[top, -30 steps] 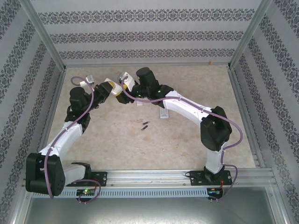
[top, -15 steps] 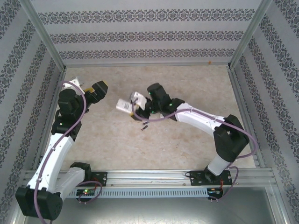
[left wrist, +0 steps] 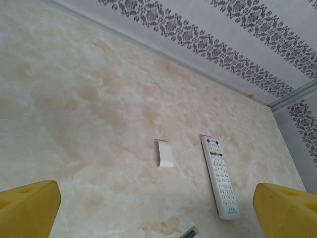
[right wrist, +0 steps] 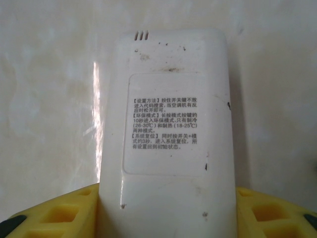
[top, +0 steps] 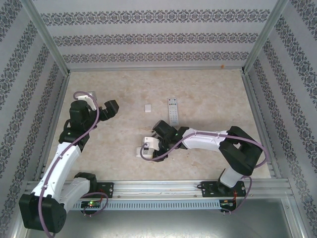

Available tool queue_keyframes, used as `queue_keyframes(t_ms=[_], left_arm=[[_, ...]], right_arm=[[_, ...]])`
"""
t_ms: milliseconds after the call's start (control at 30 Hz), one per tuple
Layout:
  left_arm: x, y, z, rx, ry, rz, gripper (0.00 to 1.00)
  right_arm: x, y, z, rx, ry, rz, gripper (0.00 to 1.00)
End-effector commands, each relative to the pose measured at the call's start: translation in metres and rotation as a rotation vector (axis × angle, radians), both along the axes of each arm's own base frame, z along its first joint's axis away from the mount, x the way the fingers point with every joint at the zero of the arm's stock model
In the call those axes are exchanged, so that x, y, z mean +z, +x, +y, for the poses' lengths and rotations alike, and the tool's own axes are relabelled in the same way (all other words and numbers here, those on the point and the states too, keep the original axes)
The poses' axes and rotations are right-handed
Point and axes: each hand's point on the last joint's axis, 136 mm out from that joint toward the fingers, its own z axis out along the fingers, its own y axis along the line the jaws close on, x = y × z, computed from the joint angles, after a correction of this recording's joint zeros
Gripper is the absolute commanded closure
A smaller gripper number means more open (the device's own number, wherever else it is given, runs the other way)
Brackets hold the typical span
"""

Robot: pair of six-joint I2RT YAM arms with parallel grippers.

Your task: Load the batteries into the remote control

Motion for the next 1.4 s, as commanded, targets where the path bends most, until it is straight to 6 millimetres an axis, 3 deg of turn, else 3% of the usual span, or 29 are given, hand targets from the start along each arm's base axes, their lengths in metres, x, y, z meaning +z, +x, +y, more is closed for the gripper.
queue_keyframes(t_ms=[0, 100, 200, 267, 400, 500, 600, 700, 800, 967, 1067, 1167, 1233, 1367], left_arm=[[0.013, 0.009, -0.007, -0.021, -0.075, -0.064, 0.00], [0.013, 0.011, -0.010, -0.033, -0.087, -0.060, 0.00], [0.012, 0.011, -0.009, -0.031, -0.084, -0.056, 0.00], [0.011, 0.010, -0.009, -0.030, -0.078, -0.057, 0.00], [0.005, 0.009, -0.006, -0.022, -0.067, -0.047, 0.00], [0.002, 0.010, -0.007, -0.024, -0.066, -0.040, 0.00], [0.002, 0.010, -0.009, -0.038, -0.063, -0.040, 0.00], [0.003, 0.009, -0.010, -0.051, -0.058, -0.045, 0.00], [0.003, 0.009, -0.010, -0.048, -0.056, -0.046, 0.00], [0.002, 0.010, -0.012, -0.061, -0.061, -0.047, 0.00], [0.001, 0.011, -0.015, -0.084, -0.049, -0.041, 0.00], [0.001, 0.007, -0.021, -0.133, -0.032, -0.051, 0.00], [0.001, 0.005, -0.025, -0.166, -0.017, -0.056, 0.00], [-0.001, 0.005, -0.024, -0.190, 0.033, -0.042, 0.00]], right_arm=[[-0.018, -0.002, -0.006, -0.002, -0.057, -0.016, 0.53], [-0.026, 0.000, -0.004, -0.002, -0.084, -0.017, 0.50], [-0.029, 0.003, -0.003, 0.001, -0.093, -0.029, 0.36], [-0.026, 0.003, -0.003, 0.008, -0.091, -0.036, 0.33], [-0.006, 0.005, -0.003, 0.003, -0.057, -0.069, 0.23], [0.024, 0.014, 0.003, -0.060, 0.020, -0.089, 0.21], [0.073, 0.044, 0.012, -0.273, 0.207, -0.021, 0.21], [0.101, 0.101, 0.000, -0.765, 0.317, 0.118, 0.30], [0.094, 0.123, -0.014, -1.134, 0.260, 0.332, 0.37], [0.069, 0.124, -0.027, -1.439, 0.154, 0.468, 0.45], [0.054, 0.117, -0.017, -1.483, 0.131, 0.518, 0.44], [0.049, 0.117, 0.000, -1.324, 0.089, 0.477, 0.41], [0.043, 0.120, -0.006, -1.281, 0.007, 0.384, 0.44], [0.030, 0.119, -0.016, -1.348, -0.093, 0.393, 0.48]])
